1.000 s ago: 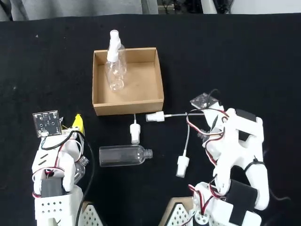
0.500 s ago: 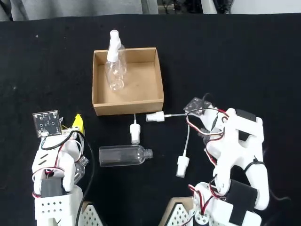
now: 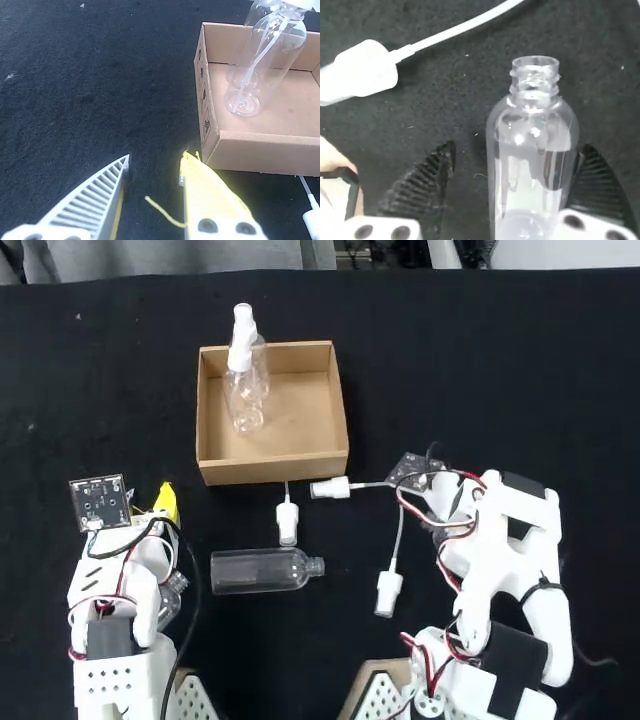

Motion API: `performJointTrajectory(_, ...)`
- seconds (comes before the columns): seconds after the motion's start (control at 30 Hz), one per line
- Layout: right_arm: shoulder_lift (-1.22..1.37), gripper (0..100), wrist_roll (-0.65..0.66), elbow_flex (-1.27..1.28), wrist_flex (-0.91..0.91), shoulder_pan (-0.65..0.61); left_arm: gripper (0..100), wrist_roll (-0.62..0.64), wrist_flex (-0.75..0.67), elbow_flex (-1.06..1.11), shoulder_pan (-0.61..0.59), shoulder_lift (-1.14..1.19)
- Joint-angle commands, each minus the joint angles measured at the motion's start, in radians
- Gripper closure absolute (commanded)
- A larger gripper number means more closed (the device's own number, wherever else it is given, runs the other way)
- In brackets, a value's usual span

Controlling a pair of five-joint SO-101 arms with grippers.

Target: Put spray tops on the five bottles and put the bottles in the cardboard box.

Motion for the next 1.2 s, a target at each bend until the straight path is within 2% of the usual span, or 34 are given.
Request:
performJointTrajectory(0.0,-0.051,66.5,0.06,-0.031,0.003,-0.023,84,0.003,0.003,0.025,-0.002,-0.008)
performJointTrajectory(0.47,-0.051,66.9,0.068,-0.031,0.003,-0.072,84,0.003,0.003,0.025,-0.007,-0.008)
performJointTrajectory(0.7,-0.051,82.8,0.068,-0.031,0.003,-0.075,84,0.003,0.003,0.025,-0.007,-0.008)
performJointTrajectory(0.9,-0.061,84.1,0.066,-0.035,0.011,-0.069,84,0.003,0.003,0.025,-0.007,-0.008)
performJointTrajectory(1.17,-0.059,84.3,-0.146,-0.088,0.012,-0.078,84,0.003,0.003,0.025,-0.007,-0.008)
